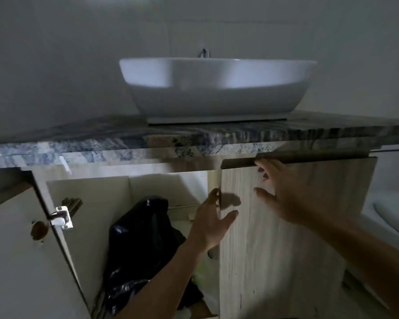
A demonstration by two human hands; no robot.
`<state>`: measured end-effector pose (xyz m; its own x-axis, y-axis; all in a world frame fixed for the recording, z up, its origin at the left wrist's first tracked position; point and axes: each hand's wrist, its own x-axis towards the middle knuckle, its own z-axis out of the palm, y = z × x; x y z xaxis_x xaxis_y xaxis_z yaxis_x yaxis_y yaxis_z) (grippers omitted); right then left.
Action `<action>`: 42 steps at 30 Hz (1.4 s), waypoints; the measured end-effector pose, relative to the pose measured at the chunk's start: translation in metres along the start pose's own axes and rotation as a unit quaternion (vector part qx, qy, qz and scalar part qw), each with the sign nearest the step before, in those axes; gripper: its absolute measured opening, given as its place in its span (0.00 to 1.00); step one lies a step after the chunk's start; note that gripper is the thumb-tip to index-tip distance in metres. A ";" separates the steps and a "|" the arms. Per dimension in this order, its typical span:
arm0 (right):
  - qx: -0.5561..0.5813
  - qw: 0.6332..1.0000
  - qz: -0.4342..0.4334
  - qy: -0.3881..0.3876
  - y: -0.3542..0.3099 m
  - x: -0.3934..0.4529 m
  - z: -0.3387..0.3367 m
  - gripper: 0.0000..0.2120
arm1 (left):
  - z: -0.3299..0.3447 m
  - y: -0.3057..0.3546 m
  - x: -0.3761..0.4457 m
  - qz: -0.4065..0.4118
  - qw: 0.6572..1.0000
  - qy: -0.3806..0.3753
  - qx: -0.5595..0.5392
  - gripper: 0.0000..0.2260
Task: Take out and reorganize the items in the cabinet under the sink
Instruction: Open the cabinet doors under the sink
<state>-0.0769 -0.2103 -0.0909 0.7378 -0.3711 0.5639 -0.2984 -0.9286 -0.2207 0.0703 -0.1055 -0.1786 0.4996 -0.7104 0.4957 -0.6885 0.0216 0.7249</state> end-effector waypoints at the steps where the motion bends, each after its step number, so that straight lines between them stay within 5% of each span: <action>1: -0.001 1.000 0.003 -0.009 0.002 0.002 0.004 0.32 | 0.002 0.000 0.004 -0.001 1.000 0.001 -0.010 0.09; 10: -0.009 1.000 0.011 -0.003 -0.003 -0.004 0.013 0.34 | 0.013 0.008 0.002 -0.087 0.991 0.033 -0.094 0.07; 20: -0.013 0.998 0.042 -0.033 -0.014 -0.045 -0.026 0.26 | 0.013 0.045 -0.051 -0.077 0.992 0.018 -0.096 0.09; 25: -0.064 0.994 0.076 -0.035 -0.014 -0.075 -0.055 0.26 | 0.013 0.063 -0.084 -0.038 0.996 -0.032 -0.074 0.08; 29: -0.059 0.993 0.098 -0.014 -0.014 -0.092 -0.085 0.18 | 0.014 0.092 -0.113 0.076 0.994 -0.078 -0.006 0.02; 33: -0.061 0.990 0.115 -0.055 -0.002 -0.102 -0.123 0.13 | 0.043 0.110 -0.134 0.139 0.978 -0.143 0.056 0.22; 42: -0.195 0.947 0.194 -0.166 0.021 -0.127 -0.180 0.08 | 0.135 0.165 -0.156 0.228 0.944 -0.238 0.021 0.44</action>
<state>-0.2856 -0.1818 -0.0237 0.6576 -0.7249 0.2052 -0.7389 -0.6737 -0.0122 -0.1924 -0.0864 -0.2005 -0.1384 -0.8700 0.4733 -0.8007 0.3795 0.4635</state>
